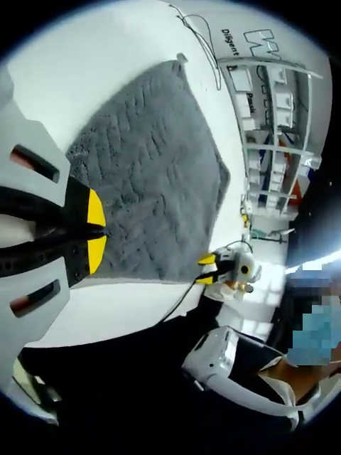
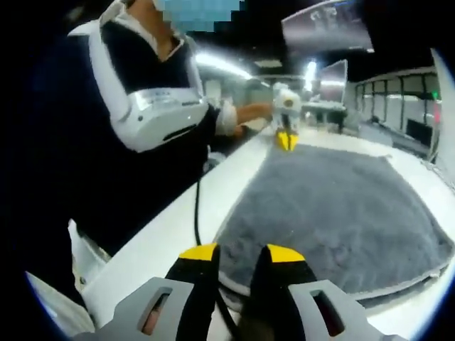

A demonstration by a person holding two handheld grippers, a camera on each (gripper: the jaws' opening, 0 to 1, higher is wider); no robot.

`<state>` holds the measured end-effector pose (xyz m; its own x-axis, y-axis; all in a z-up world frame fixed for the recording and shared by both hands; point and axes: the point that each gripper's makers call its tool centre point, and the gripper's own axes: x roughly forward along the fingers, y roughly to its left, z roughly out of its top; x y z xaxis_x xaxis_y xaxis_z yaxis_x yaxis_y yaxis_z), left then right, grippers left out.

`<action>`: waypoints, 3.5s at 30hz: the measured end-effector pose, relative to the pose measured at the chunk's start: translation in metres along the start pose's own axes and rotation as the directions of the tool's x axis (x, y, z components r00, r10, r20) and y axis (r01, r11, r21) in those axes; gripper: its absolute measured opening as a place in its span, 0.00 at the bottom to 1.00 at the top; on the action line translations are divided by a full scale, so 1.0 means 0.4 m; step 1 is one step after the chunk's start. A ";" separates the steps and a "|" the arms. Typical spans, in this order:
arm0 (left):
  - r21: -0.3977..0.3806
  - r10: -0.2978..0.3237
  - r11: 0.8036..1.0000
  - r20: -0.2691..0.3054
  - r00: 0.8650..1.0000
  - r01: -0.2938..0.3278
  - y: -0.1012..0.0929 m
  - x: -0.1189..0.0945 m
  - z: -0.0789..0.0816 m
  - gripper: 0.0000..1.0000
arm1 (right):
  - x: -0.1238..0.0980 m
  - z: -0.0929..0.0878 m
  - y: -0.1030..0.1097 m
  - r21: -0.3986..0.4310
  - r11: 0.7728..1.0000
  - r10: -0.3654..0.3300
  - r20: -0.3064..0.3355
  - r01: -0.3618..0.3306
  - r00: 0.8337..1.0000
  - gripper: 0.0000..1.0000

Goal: Open the folded towel by lifting each exposed corner and separating the folded layers until the towel lies flat within the target outline without major curled edges

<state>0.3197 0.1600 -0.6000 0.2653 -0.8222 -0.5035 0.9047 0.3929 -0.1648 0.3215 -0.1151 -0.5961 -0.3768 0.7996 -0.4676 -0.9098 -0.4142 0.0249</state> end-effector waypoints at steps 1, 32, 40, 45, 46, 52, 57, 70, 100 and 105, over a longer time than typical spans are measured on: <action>-0.069 -0.005 0.998 -0.003 1.000 0.005 0.001 0.000 0.000 0.03 | -0.004 0.000 -0.006 0.006 1.000 0.001 0.003 -0.001 1.000 0.22; 0.079 0.248 0.963 0.119 0.961 -0.258 0.220 -0.021 0.097 0.28 | -0.058 0.033 -0.199 0.086 0.930 -0.363 0.090 0.356 0.927 0.28; 0.120 0.260 0.953 0.138 0.956 -0.277 0.267 -0.006 0.118 0.28 | -0.094 0.003 -0.259 0.172 0.876 -0.470 0.087 0.451 0.878 0.31; 0.109 0.249 0.958 0.140 0.958 -0.265 0.294 0.006 0.116 0.28 | -0.105 -0.027 -0.283 0.204 0.854 -0.499 0.059 0.479 0.864 0.30; 0.119 0.252 0.956 0.137 0.958 -0.268 0.298 0.006 0.112 0.27 | -0.104 -0.033 -0.285 0.212 0.851 -0.501 0.051 0.481 0.864 0.30; 0.131 0.231 0.960 0.129 0.964 -0.248 0.306 0.014 0.090 0.27 | -0.096 -0.048 -0.284 0.196 0.860 -0.487 0.041 0.471 0.873 0.30; 0.132 0.215 0.964 0.131 0.968 -0.232 0.305 0.015 0.089 0.26 | -0.102 -0.055 -0.282 0.183 0.863 -0.485 0.042 0.470 0.874 0.30; 0.135 0.213 0.964 0.129 0.968 -0.230 0.302 0.019 0.083 0.23 | -0.122 -0.069 -0.275 0.197 0.857 -0.492 0.040 0.476 0.869 0.25; 0.098 0.275 0.950 0.183 0.944 -0.296 0.339 -0.023 0.129 0.24 | -0.156 0.002 -0.288 0.207 0.840 -0.528 0.096 0.502 0.844 0.28; 0.106 0.285 0.945 0.190 0.940 -0.308 0.352 -0.025 0.160 0.26 | -0.173 0.028 -0.317 0.266 0.807 -0.573 0.137 0.527 0.808 0.30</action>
<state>0.4657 0.1971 -0.5639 0.5704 -0.7386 -0.3592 0.8088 0.5812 0.0893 0.4609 -0.1131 -0.5569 0.1928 0.9432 -0.2707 -0.9792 0.2027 0.0088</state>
